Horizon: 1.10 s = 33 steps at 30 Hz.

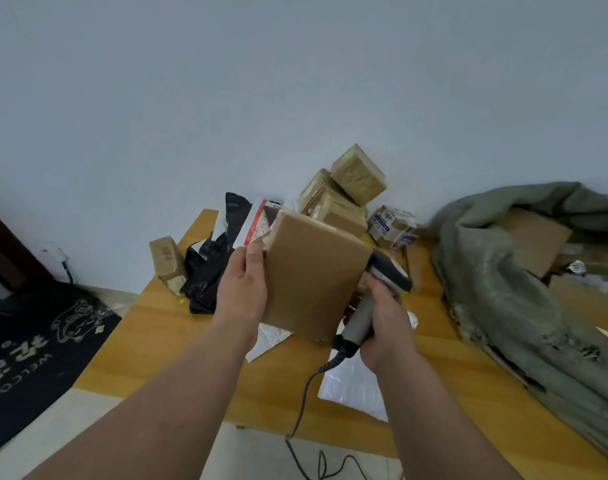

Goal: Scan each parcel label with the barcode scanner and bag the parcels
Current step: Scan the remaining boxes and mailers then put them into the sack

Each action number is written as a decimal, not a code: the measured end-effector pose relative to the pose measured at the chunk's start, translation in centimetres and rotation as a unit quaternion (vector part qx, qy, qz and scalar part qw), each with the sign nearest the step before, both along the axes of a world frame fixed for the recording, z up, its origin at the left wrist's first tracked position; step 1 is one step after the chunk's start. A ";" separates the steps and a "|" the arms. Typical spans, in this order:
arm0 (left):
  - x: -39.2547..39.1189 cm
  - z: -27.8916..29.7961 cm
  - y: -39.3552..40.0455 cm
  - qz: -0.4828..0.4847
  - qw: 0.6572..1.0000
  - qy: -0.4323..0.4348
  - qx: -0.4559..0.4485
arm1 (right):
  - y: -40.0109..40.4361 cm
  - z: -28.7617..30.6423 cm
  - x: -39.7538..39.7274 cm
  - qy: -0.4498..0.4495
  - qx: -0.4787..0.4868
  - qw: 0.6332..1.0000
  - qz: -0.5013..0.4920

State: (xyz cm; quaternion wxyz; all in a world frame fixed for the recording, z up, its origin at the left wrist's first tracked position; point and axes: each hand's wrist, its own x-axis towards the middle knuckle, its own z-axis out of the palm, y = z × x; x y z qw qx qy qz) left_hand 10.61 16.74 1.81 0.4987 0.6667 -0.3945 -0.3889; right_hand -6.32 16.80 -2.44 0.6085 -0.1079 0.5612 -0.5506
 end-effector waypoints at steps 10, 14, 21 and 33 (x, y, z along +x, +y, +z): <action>-4.5 1.1 -1.9 -0.116 0.983 -0.080 0.118 | 0.7 -2.6 -6.4 0.029 0.007 0.999 -0.034; -4.7 1.1 -2.2 -0.167 0.972 -0.001 0.164 | 0.9 -3.8 -7.6 0.034 0.013 0.999 -0.039; -5.1 -1.5 -2.8 -0.227 0.963 -0.082 0.124 | 0.4 -4.8 -8.0 0.015 0.012 0.999 -0.039; -4.5 -2.4 -4.6 -0.220 0.948 -0.228 0.032 | 0.3 -4.8 -5.9 0.007 -0.005 0.996 -0.090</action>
